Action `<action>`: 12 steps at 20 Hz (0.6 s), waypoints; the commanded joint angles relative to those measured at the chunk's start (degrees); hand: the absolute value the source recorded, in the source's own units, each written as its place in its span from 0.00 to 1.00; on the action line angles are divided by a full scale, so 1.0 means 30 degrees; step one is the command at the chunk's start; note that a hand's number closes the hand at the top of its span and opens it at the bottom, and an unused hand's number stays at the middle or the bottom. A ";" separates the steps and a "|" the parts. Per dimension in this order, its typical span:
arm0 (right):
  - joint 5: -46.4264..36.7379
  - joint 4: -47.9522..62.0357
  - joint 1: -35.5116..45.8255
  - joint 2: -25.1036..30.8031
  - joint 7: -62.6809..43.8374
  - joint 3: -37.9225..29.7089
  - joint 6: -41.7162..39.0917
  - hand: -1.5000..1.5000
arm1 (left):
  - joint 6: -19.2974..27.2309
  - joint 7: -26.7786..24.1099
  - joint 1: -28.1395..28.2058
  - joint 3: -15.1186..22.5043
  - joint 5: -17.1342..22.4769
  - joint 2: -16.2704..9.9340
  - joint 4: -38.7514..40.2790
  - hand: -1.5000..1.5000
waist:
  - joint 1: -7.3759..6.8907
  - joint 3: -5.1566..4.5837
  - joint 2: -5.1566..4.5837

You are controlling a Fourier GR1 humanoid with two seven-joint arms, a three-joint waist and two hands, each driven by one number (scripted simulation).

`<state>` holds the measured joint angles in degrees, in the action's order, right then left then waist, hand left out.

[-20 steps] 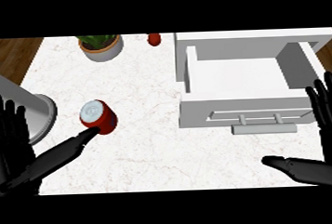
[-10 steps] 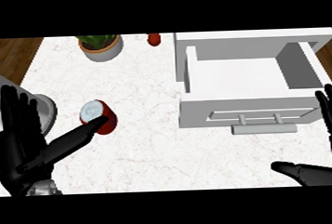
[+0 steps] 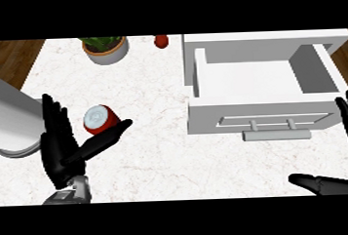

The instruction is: Pick up the can, place it into the drawer and close the drawer

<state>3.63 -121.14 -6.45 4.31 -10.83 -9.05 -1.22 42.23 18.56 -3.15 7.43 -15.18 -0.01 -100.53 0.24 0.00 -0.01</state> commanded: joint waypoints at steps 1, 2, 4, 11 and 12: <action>0.0278 -0.0364 -0.0154 0.0382 -0.0273 -0.0791 -0.0289 0.00 | 0.0109 -0.1460 0.0390 -0.0278 0.1045 0.0003 0.1047 0.00 | -0.0034 -0.0003 0.0012; -0.1019 -0.0876 -0.1378 -0.0743 0.0272 0.0924 -0.0002 0.00 | 0.0186 -0.2667 0.0879 -0.0139 0.2106 0.0003 0.1952 0.00 | -0.0010 -0.0009 0.0010; 0.1100 -0.0872 -0.1719 0.0349 0.0628 -0.1044 -0.1202 0.00 | 0.1565 -0.3997 -0.0368 0.0258 0.2656 0.0003 0.4518 0.00 | 0.0104 -0.0007 -0.0003; 0.1756 -0.0441 -0.0188 0.0913 -0.0320 -0.2236 -0.1182 0.00 | 0.1993 -0.8122 0.0244 0.0012 0.5770 0.0003 0.6756 0.00 | -0.0024 -0.0007 0.0004; 0.2004 -0.0007 -0.1053 0.0774 0.0520 -0.2396 -0.1622 0.00 | 0.0571 -0.8969 -0.1391 -0.2312 0.6682 0.0003 0.8730 0.00 | 0.0059 -0.0012 -0.0019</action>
<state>7.30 -122.64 -9.11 5.41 -10.10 -13.52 -4.29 46.41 -1.67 -3.45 6.34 -0.47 -0.01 -82.12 0.28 -0.04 -0.02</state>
